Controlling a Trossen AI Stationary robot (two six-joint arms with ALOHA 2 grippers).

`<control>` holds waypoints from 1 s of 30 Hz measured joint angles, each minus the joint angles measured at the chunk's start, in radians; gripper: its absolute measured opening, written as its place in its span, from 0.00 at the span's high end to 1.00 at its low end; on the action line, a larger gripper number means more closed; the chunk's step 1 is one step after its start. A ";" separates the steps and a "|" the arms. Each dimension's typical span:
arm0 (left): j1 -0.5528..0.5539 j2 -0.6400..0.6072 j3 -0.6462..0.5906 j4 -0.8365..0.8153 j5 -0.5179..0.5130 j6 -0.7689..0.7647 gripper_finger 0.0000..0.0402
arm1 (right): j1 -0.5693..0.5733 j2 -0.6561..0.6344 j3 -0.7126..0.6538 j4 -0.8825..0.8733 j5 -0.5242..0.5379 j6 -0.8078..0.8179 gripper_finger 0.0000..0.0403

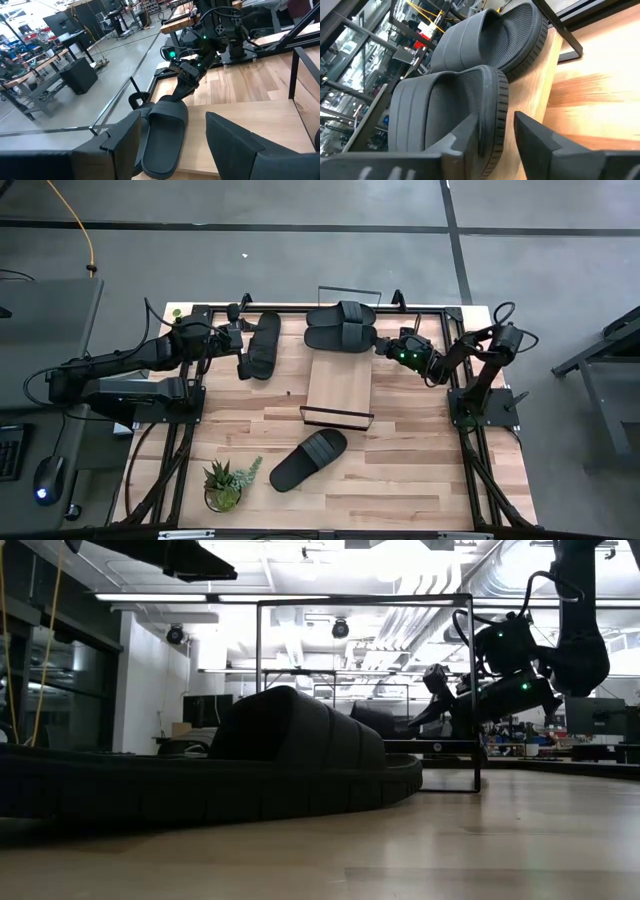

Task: Pick and place slides into the shelf
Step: Put the bottom right black slide on the shelf

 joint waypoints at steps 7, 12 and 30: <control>0.000 0.000 0.000 -0.001 0.000 0.000 0.49 | 0.040 0.000 -0.001 -0.027 0.075 -0.019 0.59; 0.000 0.000 0.000 -0.003 0.000 -0.002 0.49 | 0.117 0.000 -0.001 -0.065 0.235 -0.065 0.55; 0.000 0.000 0.000 -0.010 0.000 -0.003 0.49 | 0.190 -0.001 -0.002 0.145 0.276 -0.250 0.54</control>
